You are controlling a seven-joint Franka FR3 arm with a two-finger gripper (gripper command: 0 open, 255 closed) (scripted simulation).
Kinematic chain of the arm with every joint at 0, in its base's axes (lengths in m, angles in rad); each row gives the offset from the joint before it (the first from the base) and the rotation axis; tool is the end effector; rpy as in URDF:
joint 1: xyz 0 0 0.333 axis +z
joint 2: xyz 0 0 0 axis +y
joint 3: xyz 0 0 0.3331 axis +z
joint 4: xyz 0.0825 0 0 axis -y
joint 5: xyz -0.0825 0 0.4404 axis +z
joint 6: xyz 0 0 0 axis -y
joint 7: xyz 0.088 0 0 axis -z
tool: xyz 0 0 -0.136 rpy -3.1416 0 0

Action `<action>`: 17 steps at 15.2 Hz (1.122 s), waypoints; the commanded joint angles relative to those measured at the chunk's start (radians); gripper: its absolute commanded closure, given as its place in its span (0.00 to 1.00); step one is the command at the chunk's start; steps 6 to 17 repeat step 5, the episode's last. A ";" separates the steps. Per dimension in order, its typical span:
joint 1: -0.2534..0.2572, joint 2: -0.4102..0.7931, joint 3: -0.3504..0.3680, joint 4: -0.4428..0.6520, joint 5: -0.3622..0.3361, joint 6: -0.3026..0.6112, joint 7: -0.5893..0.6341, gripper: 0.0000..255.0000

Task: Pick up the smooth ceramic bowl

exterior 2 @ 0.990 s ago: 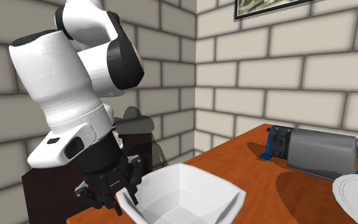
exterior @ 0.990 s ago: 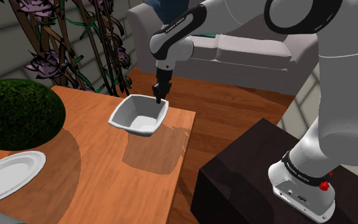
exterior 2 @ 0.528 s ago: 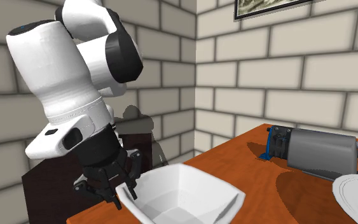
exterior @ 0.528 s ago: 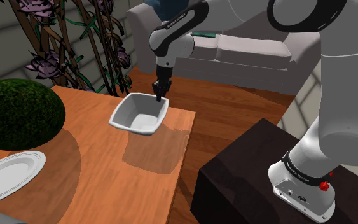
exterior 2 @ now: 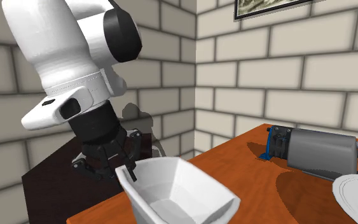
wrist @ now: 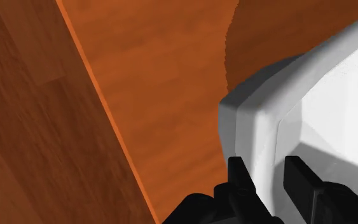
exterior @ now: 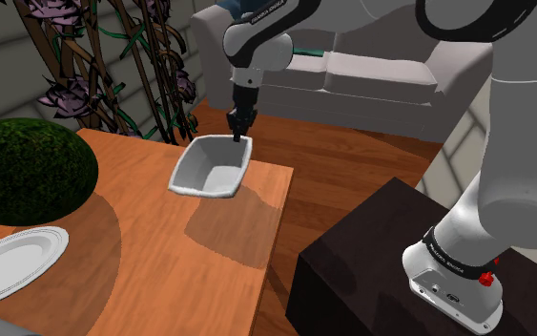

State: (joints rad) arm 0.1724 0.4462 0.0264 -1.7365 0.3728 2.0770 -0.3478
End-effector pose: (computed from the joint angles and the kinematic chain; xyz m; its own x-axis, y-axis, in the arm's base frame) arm 0.6832 0.1648 0.2726 0.9397 0.3414 -0.0213 0.3149 -0.8876 -0.3362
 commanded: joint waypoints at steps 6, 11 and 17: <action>-0.001 -0.028 -0.002 0.016 -0.006 -0.041 0.014 1.00; -0.001 -0.028 -0.002 0.016 -0.006 -0.041 0.014 1.00; -0.001 -0.028 -0.002 0.016 -0.006 -0.041 0.014 1.00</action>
